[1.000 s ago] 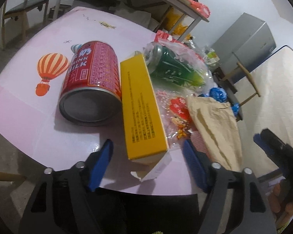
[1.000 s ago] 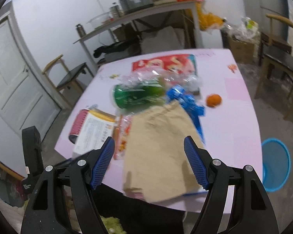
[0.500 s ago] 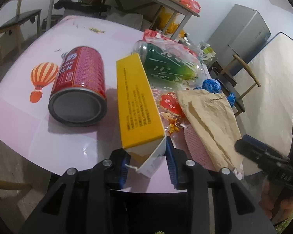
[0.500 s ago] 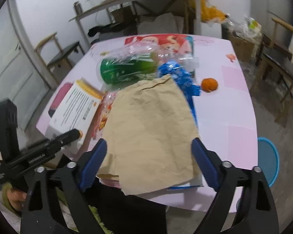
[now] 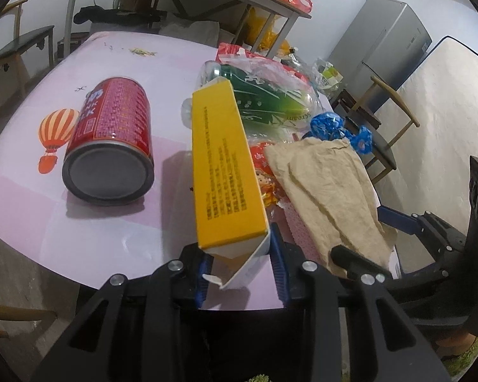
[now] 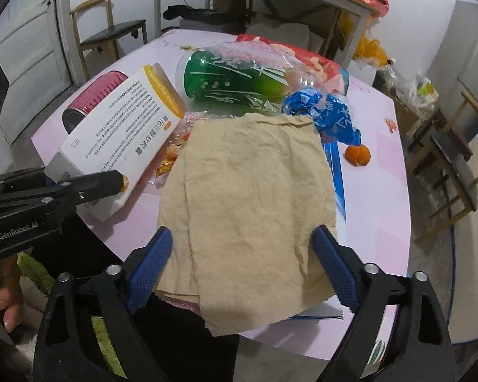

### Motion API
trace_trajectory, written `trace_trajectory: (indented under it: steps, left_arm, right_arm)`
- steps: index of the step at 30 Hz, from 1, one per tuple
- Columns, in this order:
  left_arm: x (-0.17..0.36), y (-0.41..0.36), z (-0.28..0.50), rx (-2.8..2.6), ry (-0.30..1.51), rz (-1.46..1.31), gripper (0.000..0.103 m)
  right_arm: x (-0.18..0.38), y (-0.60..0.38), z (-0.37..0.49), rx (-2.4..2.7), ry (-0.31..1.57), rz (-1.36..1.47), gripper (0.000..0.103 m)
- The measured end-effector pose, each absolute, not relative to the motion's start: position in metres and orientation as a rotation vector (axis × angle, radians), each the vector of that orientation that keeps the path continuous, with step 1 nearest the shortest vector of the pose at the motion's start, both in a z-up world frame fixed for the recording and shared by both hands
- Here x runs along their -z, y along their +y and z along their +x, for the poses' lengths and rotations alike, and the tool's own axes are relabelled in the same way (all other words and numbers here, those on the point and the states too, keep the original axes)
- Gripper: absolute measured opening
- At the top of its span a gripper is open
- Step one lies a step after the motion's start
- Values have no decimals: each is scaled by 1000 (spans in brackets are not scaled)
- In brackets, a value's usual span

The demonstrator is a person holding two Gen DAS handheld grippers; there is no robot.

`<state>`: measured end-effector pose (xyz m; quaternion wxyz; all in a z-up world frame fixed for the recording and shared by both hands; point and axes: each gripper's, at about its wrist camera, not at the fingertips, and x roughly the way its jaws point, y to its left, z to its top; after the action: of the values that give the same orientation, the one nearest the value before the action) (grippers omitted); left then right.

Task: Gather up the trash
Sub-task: 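Lift the yellow box with the left tool while the right tool grasps the tan paper bag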

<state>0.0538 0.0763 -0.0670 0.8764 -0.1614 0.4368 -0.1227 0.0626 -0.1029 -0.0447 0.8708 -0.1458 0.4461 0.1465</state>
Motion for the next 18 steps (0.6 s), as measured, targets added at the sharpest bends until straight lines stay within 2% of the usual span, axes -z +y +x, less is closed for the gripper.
trace_trajectory:
  steps: [4, 8, 10, 13, 18]
  left_arm:
    - [66, 75, 55, 257, 903, -334, 32]
    - [66, 77, 53, 260, 895, -330, 31]
    - [65, 78, 51, 261, 889, -329, 31]
    - [63, 78, 49, 263, 877, -325, 31]
    - [58, 79, 46, 265, 847, -317, 30]
  right_arm:
    - [41, -110, 63, -301, 937, -252, 53]
    - [36, -115, 65, -279, 936, -208, 33]
    - [35, -116, 66, -278, 940, -199, 11]
    - [37, -118, 67, -280, 948, -182, 3]
    - [23, -120, 61, -278, 887, -161, 2]
